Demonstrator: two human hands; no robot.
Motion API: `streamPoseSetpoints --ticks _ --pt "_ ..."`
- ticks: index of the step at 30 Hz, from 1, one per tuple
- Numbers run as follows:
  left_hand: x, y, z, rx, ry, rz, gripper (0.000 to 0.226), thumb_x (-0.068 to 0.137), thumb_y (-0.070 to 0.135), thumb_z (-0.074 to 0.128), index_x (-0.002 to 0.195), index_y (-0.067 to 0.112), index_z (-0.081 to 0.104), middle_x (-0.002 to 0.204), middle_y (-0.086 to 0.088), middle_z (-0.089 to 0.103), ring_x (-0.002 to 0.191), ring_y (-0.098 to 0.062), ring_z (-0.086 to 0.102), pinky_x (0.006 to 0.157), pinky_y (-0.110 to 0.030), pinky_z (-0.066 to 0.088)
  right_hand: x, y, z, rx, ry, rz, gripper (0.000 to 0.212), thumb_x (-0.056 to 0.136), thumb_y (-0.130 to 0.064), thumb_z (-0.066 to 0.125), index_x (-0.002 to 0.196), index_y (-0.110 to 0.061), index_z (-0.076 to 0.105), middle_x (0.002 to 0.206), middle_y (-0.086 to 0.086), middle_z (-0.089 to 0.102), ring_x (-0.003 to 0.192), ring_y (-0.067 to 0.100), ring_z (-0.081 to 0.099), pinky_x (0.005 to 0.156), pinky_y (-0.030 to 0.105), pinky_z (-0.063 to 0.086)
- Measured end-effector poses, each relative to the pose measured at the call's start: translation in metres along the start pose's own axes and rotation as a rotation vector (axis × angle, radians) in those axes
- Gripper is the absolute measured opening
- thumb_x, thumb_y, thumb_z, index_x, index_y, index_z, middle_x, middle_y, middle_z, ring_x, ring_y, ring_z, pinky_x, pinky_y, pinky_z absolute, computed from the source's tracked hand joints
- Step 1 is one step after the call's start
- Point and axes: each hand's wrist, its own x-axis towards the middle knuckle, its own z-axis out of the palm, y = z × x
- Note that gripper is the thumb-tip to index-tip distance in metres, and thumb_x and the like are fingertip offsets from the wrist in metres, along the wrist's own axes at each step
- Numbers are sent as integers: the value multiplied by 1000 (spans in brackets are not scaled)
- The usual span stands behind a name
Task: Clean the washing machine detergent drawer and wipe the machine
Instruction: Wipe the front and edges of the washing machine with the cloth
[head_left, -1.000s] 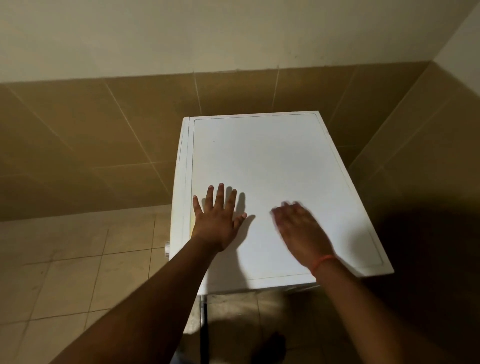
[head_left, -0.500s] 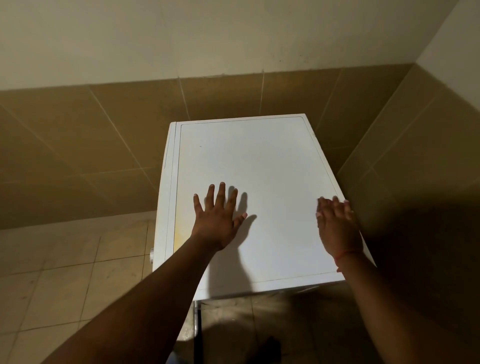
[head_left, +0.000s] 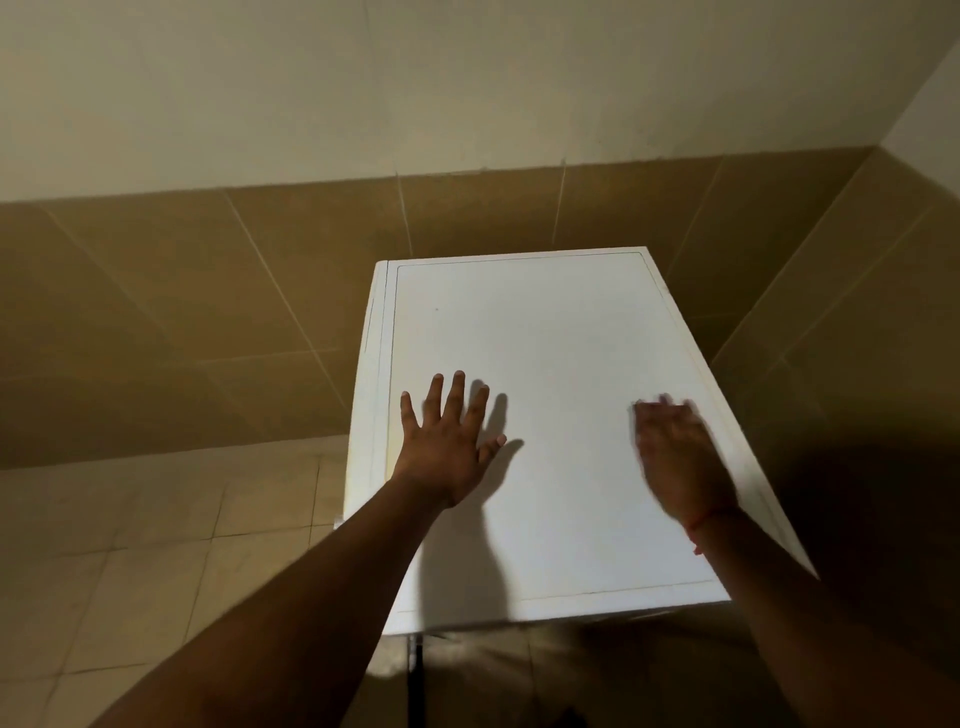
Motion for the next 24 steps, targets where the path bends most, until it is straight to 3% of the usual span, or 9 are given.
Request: streamPoseSetpoints --ticks 2,5,7,9,13,16,20,23,24 --pt "2 -16 -2 -4 3 31 73 93 65 6 154 28 -9 163 -5 -10 149 -31 -15 115 -62 -6 7 -25 -2 -60 -12 -182 51 102 -24 21 140 -4 50 138 18 57 131 35 50 115 48 31" --pt "-1 -45 -3 12 9 34 74 92 66 1 154 28 -8 163 -6 -10 149 -31 -14 115 -63 -4 16 -50 -8 -41 -18 -24 65 104 -29 1 143 -5 47 140 20 54 135 38 44 116 51 26" --pt "-4 -67 -4 16 2 21 75 90 67 -2 154 28 -9 163 -6 -10 149 -31 -14 115 -64 -3 13 -81 4 -120 -32 -173 67 103 -28 -6 148 -7 40 148 18 45 141 38 36 117 52 22" --pt "-6 -83 -5 27 -18 12 73 93 66 2 154 28 -9 163 -6 -11 149 -31 -14 115 -64 -3 8 -109 5 -123 -84 -290 61 104 -29 0 151 -13 35 153 12 40 143 34 33 117 49 22" --pt "-10 -103 -11 -5 -12 -3 70 96 63 9 154 28 -9 163 -6 -11 149 -31 -15 115 -64 -4 4 -156 -4 -8 16 17 57 101 -28 10 147 -15 42 149 16 45 139 42 36 114 52 27" --pt "-13 -112 -16 -20 -12 6 70 96 63 7 154 28 -9 163 -6 -13 148 -31 -17 115 -64 -5 -9 -203 -6 -40 -22 -285 50 100 -26 26 146 -18 44 151 13 43 139 37 38 115 49 30" --pt "-14 -127 -16 -45 6 -60 68 97 61 9 154 27 -7 163 -7 -10 149 -32 -14 115 -65 -2 -1 -237 -15 74 18 -97 50 98 -26 28 144 -17 46 149 14 45 138 40 39 116 50 29" --pt "-17 -139 -14 -70 11 -103 66 98 59 9 154 27 -6 163 -7 -8 149 -31 -13 115 -64 -2 -11 -286 -15 58 -28 -473 45 100 -31 34 142 -21 47 150 8 45 139 35 38 115 48 31" --pt "-18 -142 -14 -77 13 -113 66 98 58 9 154 27 -6 163 -7 -8 149 -31 -13 115 -64 -3 -9 -292 -17 78 -42 -451 45 101 -34 32 143 -23 45 151 6 43 141 33 36 116 47 31"
